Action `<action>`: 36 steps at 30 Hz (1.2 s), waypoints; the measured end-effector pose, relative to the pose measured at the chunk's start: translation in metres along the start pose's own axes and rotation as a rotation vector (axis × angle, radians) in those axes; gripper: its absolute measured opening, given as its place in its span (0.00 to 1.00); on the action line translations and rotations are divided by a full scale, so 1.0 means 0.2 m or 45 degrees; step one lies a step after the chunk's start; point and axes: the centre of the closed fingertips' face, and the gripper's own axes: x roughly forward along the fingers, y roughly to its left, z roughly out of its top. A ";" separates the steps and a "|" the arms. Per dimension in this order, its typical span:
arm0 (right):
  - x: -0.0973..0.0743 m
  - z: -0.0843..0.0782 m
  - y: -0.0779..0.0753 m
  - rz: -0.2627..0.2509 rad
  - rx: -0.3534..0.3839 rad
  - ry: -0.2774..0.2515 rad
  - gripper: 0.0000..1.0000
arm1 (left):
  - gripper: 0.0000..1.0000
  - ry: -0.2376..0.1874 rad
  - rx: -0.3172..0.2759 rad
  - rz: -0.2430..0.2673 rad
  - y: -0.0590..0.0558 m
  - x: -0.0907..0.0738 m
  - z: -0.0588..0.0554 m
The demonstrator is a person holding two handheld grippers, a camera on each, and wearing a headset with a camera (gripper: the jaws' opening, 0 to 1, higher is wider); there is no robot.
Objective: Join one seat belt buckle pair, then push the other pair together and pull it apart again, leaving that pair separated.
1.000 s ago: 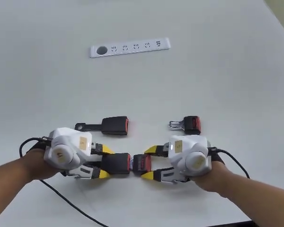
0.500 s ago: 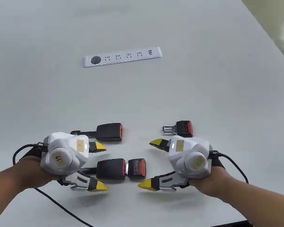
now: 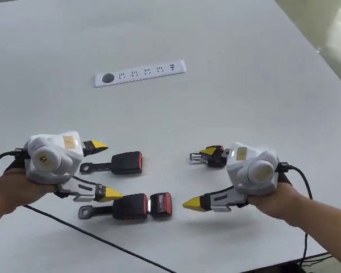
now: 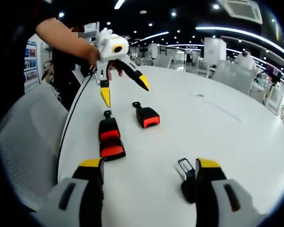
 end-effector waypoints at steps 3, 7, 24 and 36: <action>-0.04 -0.02 -0.09 -0.016 0.030 0.008 0.78 | 0.76 -0.001 0.016 -0.002 0.04 0.03 0.03; -0.08 -0.04 -0.20 -0.044 0.036 0.015 0.79 | 0.74 -0.007 0.028 -0.009 0.09 0.07 0.06; -0.01 -0.16 -0.28 0.095 0.055 0.085 0.70 | 0.67 0.196 0.096 -0.140 0.16 0.24 -0.13; 0.01 -0.21 -0.30 0.163 -0.006 0.172 0.58 | 0.56 0.255 0.161 -0.212 0.13 0.32 -0.20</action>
